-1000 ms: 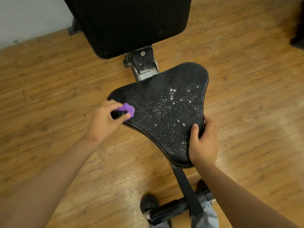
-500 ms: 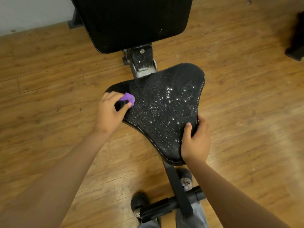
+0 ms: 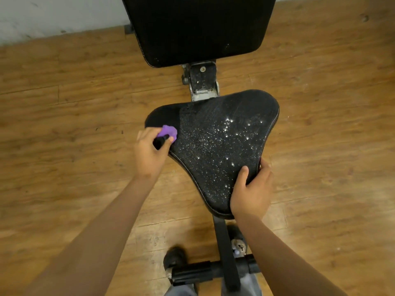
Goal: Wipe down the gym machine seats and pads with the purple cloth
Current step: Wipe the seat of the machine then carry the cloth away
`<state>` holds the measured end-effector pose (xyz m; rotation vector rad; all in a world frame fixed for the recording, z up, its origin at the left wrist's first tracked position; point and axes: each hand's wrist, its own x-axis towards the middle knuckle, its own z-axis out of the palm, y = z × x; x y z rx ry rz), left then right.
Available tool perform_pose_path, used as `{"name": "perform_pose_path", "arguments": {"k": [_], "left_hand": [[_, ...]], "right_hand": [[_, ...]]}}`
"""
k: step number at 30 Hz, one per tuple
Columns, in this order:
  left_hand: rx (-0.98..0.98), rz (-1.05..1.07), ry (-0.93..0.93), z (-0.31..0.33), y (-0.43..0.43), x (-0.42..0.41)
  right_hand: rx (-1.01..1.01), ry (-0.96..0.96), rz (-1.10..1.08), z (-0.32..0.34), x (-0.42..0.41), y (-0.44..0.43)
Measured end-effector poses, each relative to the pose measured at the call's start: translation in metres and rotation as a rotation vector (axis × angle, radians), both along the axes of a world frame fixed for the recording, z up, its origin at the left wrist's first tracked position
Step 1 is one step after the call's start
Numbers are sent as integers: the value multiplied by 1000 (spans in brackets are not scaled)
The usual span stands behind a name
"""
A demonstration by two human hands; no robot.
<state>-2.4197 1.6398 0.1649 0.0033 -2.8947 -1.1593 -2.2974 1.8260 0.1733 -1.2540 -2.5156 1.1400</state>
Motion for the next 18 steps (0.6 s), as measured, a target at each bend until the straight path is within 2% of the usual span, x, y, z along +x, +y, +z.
{"name": "perform_pose_path", "arguments": {"k": [4,8,10,13,18], "left_hand": [[38,-51,13,1,1,20],[-32,201,-31,-10,-20,-31],[-34,257,-75,-10,-24,-44],[-34,145,-77,1,-2,-19],[95,-64,-74,18,40,57]], "right_hand": [[-7,17,8,-1,1,1],[-3,27,18,-3,1,1],[-8,19,20,-4,0,1],[-29,11,22,-1,0,1],[-38,-23,28,0,-1,2]]}}
